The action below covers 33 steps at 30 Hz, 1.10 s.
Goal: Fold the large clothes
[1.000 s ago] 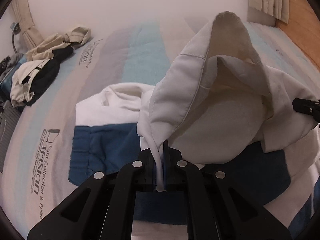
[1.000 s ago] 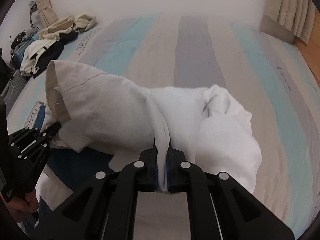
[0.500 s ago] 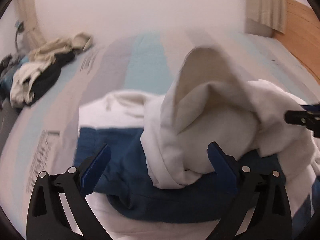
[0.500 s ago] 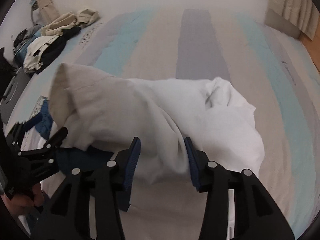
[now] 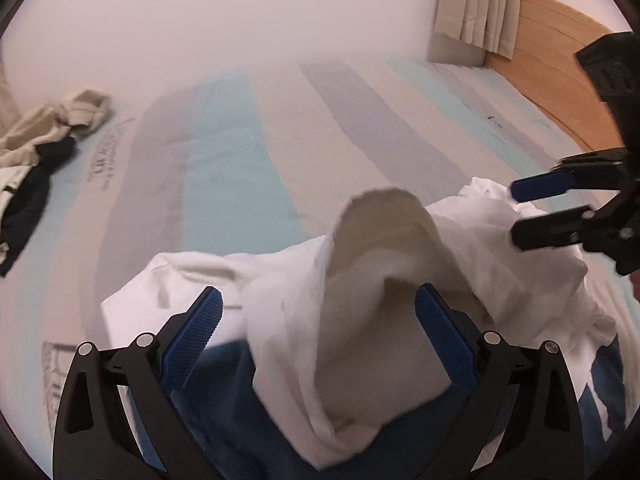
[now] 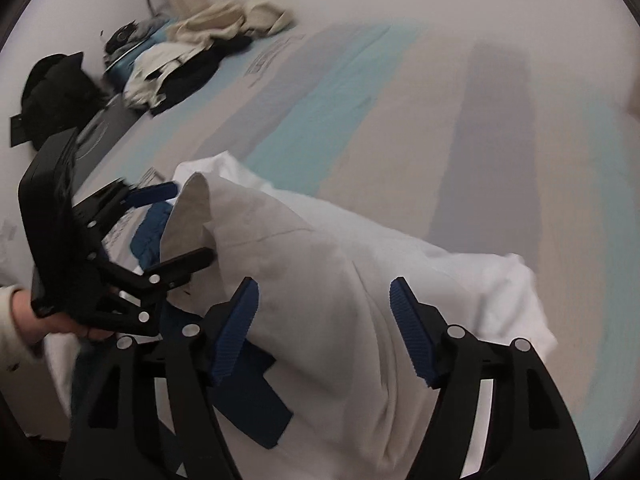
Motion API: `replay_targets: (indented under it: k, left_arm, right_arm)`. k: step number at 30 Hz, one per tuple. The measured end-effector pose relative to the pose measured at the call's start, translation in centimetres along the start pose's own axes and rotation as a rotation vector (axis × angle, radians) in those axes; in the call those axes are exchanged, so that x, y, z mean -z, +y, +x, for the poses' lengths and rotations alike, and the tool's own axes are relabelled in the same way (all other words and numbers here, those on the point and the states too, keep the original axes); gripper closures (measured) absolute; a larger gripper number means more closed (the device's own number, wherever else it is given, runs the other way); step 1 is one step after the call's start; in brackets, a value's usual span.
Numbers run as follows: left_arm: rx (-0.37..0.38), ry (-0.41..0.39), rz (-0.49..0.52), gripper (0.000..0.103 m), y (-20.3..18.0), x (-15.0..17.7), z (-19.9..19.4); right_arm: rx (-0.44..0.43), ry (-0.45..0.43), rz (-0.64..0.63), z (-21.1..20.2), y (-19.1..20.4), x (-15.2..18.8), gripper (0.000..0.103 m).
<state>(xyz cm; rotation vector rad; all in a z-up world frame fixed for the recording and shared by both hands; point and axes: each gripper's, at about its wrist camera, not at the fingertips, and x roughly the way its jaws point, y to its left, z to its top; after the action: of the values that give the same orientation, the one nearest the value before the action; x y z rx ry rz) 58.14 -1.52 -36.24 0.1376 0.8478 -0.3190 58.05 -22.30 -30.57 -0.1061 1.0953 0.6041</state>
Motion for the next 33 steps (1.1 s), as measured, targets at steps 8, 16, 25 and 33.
replay_targets:
  k: [8,16,25,33]
  left_arm:
    - [0.061,0.09,0.01,0.035,-0.2,-1.5,3.0]
    - [0.162,0.169,-0.031,0.088,-0.4,-0.5,4.2]
    - [0.183,0.061,-0.035,0.094,-1.4,-0.6,-0.6]
    - [0.123,0.029,-0.02,0.097,-3.6,2.4,-3.4]
  right_arm:
    - [-0.013,0.114,-0.038,4.3,-0.3,-1.2,0.055]
    - [-0.065,0.173,0.056,6.3,-1.5,-0.2,0.079]
    - [-0.062,0.04,0.099,1.5,-0.5,1.2,0.098]
    - [0.106,-0.038,0.071,-1.9,3.2,5.5,0.099]
